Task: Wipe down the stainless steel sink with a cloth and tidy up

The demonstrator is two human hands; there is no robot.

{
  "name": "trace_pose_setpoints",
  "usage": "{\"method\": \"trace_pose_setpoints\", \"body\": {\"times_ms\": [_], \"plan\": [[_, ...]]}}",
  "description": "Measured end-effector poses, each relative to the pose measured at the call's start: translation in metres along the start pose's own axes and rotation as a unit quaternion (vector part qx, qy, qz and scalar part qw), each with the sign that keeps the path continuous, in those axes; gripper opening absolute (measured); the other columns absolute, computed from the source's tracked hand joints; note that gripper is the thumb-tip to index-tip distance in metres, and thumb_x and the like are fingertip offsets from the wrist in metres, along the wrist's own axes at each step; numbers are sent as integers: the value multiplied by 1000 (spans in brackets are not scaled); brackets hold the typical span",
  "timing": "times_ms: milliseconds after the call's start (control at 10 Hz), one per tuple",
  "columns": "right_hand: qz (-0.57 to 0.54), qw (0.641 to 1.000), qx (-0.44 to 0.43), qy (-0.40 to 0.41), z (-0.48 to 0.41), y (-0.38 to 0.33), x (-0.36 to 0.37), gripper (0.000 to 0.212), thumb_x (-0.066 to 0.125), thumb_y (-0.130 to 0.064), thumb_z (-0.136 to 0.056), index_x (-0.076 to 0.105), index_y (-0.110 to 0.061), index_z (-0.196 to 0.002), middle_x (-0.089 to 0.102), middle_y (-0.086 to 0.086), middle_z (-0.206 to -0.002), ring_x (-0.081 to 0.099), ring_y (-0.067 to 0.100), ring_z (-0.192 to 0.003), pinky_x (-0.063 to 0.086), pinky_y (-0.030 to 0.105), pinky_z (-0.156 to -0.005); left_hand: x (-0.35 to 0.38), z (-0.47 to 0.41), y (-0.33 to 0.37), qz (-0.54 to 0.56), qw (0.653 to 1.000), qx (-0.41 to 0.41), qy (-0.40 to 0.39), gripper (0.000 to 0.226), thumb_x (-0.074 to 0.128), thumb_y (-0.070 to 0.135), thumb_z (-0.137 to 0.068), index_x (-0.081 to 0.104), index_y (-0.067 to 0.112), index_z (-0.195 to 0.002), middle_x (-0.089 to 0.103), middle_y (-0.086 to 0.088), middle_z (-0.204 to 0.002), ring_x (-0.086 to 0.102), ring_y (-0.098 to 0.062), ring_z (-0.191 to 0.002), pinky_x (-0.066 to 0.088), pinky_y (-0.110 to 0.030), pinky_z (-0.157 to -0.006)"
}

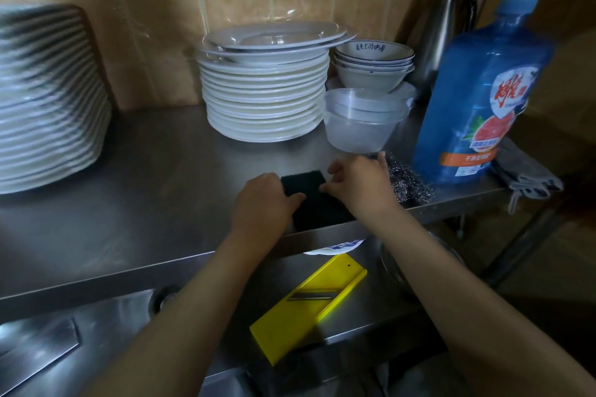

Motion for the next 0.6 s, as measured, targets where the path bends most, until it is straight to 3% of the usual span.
{"method": "trace_pose_setpoints", "body": {"times_ms": [300,400,500,600], "plan": [[-65,996,9,63,16,-2,-17,28,72,-31,-77,65,-13,-98,73,0,-89,62,20,-97,17,43,-111,-2,1,-8,53,999,-4,8,28,63,39,-81,63,11,-84,62,-6,-86,51,-20,-78,33,-26,-66],[-106,989,-5,107,27,-5,-27,30,73,-25,-76,66,-9,-100,73,4,-91,63,23,-96,25,32,-105,-9,4,-9,94,996,0,10,22,63,34,-82,65,13,-88,65,-5,-91,57,-22,-90,34,-23,-69],[-158,980,-10,121,43,-7,-41,37,74,-21,-76,64,-9,-109,70,6,-100,61,24,-99,39,28,-89,-20,11,-4,205,979,11,9,18,66,26,-82,66,14,-95,66,-2,-92,59,-13,-85,39,-18,-72],[-243,962,11,122,55,1,-51,46,75,-16,-76,59,-12,-118,68,4,-109,61,18,-102,43,23,-87,-32,23,4,375,927,12,-7,22,66,16,-82,64,11,-103,64,3,-88,55,8,-70,38,-3,-66]]}}
Point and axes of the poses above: each hand's wrist, its own z-axis away from the middle knuckle, its own x-axis out of the palm, y = z × x, the point moved 6 cm from there along -z, towards the middle knuckle
